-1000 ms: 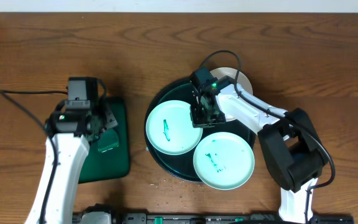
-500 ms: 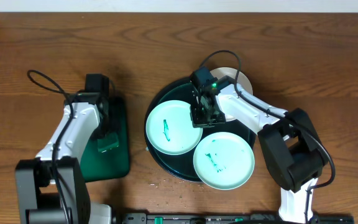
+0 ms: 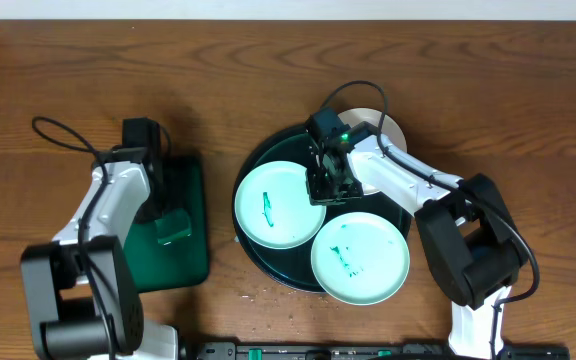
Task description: Clean dirty plates on tray and stack at the side
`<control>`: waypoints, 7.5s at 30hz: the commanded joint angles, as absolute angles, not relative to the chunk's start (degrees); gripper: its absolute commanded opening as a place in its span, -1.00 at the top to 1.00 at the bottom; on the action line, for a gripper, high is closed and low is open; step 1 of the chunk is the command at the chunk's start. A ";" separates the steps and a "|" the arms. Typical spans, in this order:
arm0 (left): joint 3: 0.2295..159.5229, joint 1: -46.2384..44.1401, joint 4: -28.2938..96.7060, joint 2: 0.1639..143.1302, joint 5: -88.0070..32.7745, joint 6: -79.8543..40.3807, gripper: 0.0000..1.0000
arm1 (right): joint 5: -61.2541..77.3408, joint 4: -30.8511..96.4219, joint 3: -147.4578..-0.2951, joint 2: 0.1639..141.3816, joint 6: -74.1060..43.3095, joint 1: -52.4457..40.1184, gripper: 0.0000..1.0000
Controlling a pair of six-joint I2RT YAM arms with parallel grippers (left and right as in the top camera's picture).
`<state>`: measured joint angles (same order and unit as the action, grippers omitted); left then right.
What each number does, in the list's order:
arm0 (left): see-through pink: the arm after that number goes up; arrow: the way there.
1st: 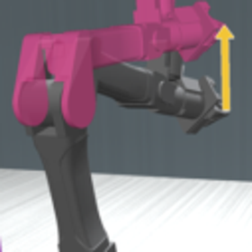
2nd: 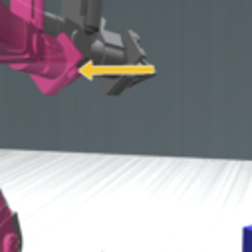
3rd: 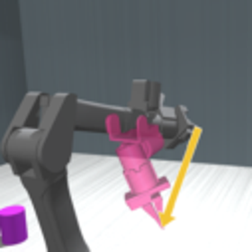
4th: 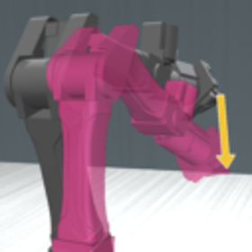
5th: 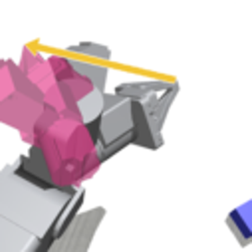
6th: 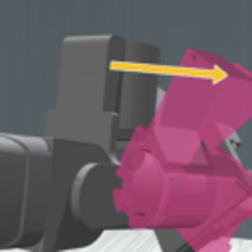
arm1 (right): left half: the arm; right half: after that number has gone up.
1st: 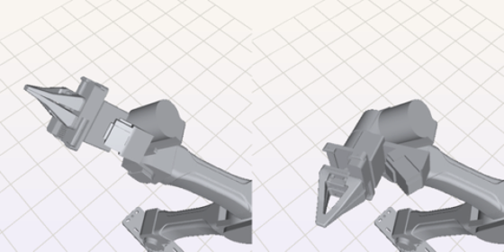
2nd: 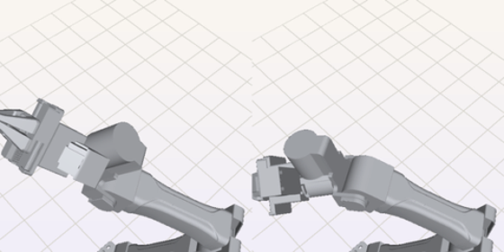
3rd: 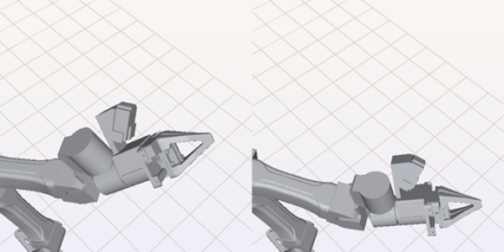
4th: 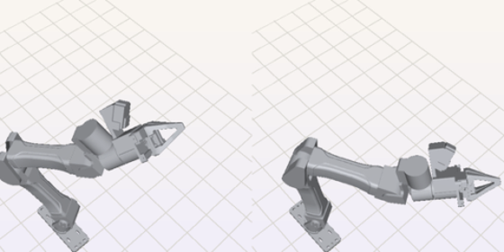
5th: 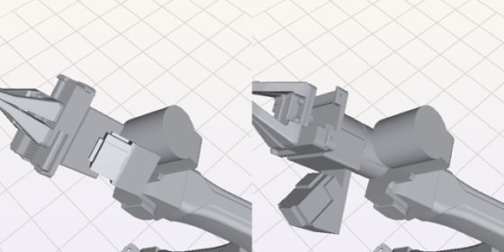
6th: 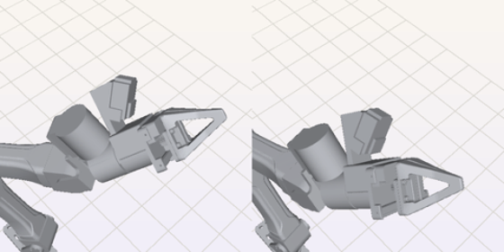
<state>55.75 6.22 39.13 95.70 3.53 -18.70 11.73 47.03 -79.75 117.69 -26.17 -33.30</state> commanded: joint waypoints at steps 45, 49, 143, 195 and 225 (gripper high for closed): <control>55.61 -11.29 39.88 76.27 42.65 -23.99 0.86 | 10.79 45.67 -78.19 119.20 -26.06 -34.22 0.98; 55.61 -12.62 39.94 77.93 49.71 -27.00 0.85 | 10.79 45.89 -78.19 119.20 -26.06 -34.24 0.97; 55.37 -24.69 28.88 102.43 -8.62 -26.94 0.86 | 11.03 47.35 -78.19 119.20 -25.65 -34.24 0.98; 55.37 -32.99 23.31 105.47 -27.44 -25.56 0.86 | 11.00 48.23 -78.19 119.20 -25.67 -34.24 0.97; 60.82 -20.97 42.57 103.07 12.05 -42.15 0.86 | 11.00 48.80 -78.19 119.20 -25.67 -34.24 0.97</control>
<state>60.53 -23.40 38.15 101.82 0.84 -42.17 11.92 48.05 -79.70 117.58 -25.91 -33.06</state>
